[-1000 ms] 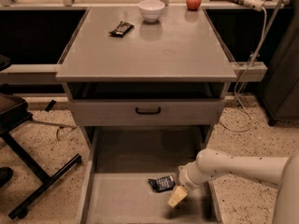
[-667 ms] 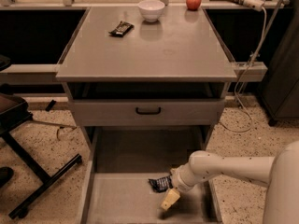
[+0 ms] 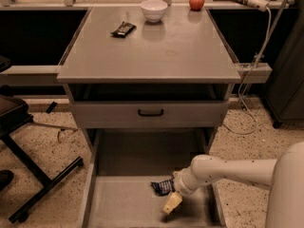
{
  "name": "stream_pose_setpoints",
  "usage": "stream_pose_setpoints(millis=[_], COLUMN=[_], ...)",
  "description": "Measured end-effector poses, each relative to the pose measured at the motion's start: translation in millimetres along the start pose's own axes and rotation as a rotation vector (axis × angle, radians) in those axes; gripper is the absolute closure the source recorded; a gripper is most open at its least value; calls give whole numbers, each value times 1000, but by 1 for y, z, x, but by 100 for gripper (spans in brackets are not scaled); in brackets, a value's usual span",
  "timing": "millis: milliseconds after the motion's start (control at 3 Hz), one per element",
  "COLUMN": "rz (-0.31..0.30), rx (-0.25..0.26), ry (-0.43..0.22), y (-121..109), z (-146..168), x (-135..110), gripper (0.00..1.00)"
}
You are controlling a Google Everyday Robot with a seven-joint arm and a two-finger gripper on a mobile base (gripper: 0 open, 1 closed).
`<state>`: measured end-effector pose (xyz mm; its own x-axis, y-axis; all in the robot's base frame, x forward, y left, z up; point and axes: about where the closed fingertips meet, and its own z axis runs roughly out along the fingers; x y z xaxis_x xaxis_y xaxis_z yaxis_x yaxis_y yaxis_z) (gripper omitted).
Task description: Pick rxbar blueberry from middle drawer and place on counter
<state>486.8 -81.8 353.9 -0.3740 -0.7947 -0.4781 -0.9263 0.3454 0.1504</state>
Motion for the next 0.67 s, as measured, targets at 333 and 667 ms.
stream_pose_setpoints(millis=[333, 667], rz=[-22, -50], rx=[24, 32], ry=[-19, -47], y=[-8, -14], z=[10, 24], x=[-8, -24], gripper=[0, 0])
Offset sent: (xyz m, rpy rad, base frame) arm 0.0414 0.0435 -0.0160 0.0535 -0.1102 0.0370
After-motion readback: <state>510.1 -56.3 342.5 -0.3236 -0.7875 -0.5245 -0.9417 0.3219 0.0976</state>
